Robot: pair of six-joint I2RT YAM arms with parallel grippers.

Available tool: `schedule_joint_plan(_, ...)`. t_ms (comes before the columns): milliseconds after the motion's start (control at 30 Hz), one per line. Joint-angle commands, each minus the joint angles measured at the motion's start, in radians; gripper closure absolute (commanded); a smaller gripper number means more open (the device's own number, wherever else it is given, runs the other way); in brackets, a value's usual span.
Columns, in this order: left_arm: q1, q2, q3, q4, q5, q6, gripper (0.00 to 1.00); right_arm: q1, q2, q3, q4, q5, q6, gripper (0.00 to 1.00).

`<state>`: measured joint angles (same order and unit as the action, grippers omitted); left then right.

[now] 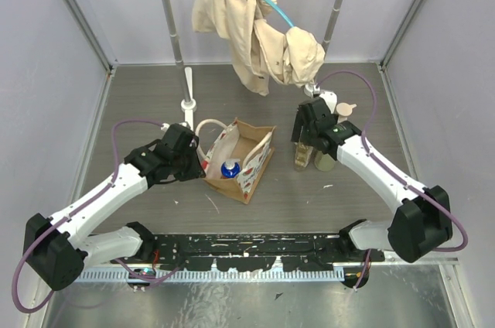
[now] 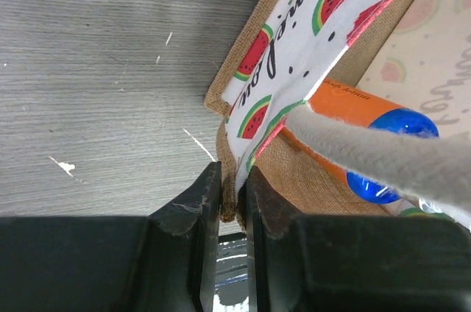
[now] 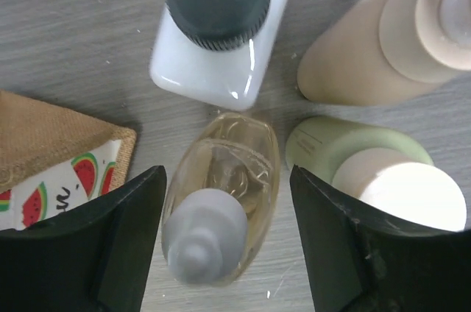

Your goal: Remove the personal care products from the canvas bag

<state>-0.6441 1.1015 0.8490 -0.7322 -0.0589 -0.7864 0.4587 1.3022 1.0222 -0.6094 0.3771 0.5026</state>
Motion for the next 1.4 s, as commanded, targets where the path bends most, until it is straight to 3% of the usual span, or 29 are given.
schedule_joint_plan(0,-0.002,0.009,-0.033,-0.077,-0.009,0.009,0.76,0.001,-0.035,0.049,0.095,0.025,-0.013,0.23)
schedule_joint_plan(167,-0.002,0.016,-0.030,-0.075,-0.008,0.010,0.76,0.027,-0.093,0.095,0.050,0.020,-0.010,0.18)
schedule_joint_plan(300,-0.002,0.010,-0.034,-0.075,-0.017,0.009,0.76,0.269,-0.183,0.225,0.050,0.129,-0.026,0.21)
schedule_joint_plan(500,-0.003,0.015,-0.021,-0.077,-0.008,0.006,0.77,0.490,0.013,0.484,-0.034,0.117,-0.050,0.25)
schedule_joint_plan(667,-0.003,-0.012,-0.008,-0.088,-0.020,0.006,0.77,0.535,0.164,0.575,-0.063,0.070,-0.049,0.25)
schedule_joint_plan(933,-0.002,-0.015,0.031,-0.113,-0.029,0.016,0.76,0.538,0.320,0.578,-0.123,-0.114,-0.029,0.24)
schedule_joint_plan(1367,-0.003,0.016,0.030,-0.097,-0.005,0.015,0.76,0.627,0.311,0.373,-0.064,-0.277,0.045,0.23)
